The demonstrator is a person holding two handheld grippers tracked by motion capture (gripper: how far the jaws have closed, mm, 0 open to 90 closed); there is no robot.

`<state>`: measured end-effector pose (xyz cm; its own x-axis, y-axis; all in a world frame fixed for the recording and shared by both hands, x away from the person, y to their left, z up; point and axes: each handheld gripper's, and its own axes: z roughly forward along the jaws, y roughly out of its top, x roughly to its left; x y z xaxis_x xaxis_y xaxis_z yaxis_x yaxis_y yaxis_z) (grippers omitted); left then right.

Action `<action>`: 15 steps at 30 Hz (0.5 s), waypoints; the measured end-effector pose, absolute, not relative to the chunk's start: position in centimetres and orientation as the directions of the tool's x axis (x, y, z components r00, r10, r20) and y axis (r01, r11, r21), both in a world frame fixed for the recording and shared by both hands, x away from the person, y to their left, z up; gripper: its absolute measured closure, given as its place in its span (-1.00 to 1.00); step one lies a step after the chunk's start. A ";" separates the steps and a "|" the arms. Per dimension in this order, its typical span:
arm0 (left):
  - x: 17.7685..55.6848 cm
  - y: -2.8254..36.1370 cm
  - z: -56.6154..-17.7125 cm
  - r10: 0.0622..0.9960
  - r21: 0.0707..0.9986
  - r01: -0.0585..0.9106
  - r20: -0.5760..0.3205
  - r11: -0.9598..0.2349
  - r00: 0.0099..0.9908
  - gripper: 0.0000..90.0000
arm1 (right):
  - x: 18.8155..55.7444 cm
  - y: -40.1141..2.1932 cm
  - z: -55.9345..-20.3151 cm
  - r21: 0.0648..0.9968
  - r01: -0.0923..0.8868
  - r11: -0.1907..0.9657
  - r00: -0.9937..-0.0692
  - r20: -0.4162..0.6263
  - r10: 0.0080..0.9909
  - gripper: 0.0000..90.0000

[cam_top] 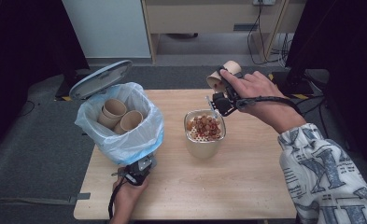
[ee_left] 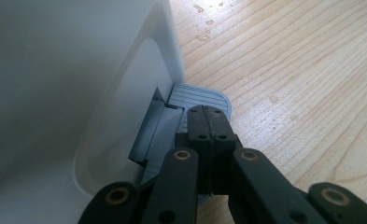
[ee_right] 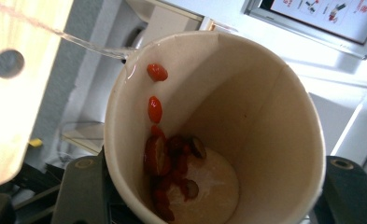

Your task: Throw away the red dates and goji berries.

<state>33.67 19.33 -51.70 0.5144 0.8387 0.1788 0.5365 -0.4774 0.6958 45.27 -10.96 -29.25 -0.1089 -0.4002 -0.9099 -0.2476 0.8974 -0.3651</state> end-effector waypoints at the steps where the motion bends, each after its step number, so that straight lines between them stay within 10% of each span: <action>1: 33.7 19.3 -51.7 0.838 0.696 0.536 0.179 -0.478 0.515 0.99 | 45.3 -10.9 -29.3 -0.380 -0.247 0.891 -0.103 -0.904 -0.414 -0.15; 15: 33.7 19.3 -51.7 0.839 0.697 0.535 0.180 -0.477 0.514 0.99 | 45.3 -11.0 -29.0 -0.350 -0.245 0.904 -0.112 -0.916 -0.385 -0.15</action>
